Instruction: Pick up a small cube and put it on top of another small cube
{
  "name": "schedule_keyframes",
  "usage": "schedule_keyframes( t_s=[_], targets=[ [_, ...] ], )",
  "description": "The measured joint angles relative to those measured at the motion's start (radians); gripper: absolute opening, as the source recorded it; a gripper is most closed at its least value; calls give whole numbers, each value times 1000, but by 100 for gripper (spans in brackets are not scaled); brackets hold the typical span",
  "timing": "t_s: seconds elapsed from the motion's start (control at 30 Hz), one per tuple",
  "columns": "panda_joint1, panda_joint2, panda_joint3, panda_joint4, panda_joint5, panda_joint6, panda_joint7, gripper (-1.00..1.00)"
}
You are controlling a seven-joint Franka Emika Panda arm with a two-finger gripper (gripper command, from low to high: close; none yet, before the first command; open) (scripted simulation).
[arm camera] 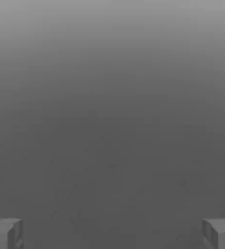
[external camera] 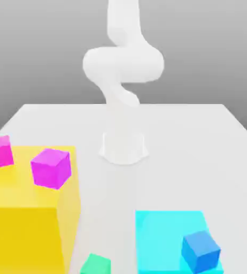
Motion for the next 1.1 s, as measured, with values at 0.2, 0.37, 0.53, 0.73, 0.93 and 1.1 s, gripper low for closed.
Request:
schedule_keyframes(
  t_s=[0.2,0.37,0.53,0.73,0.93,1.1],
  targets=[
    [50,222,-66,-12,-46,75,-230,0],
    [78,402,-119,-22,-47,137,-442,0],
    [97,585,-162,-33,-16,200,-677,0],
    [71,806,-159,-45,57,275,-983,0],
    [3,1024,-102,-53,111,354,-1260,0],
    [-34,1192,-60,-22,142,477,-1308,-100]
  ],
)
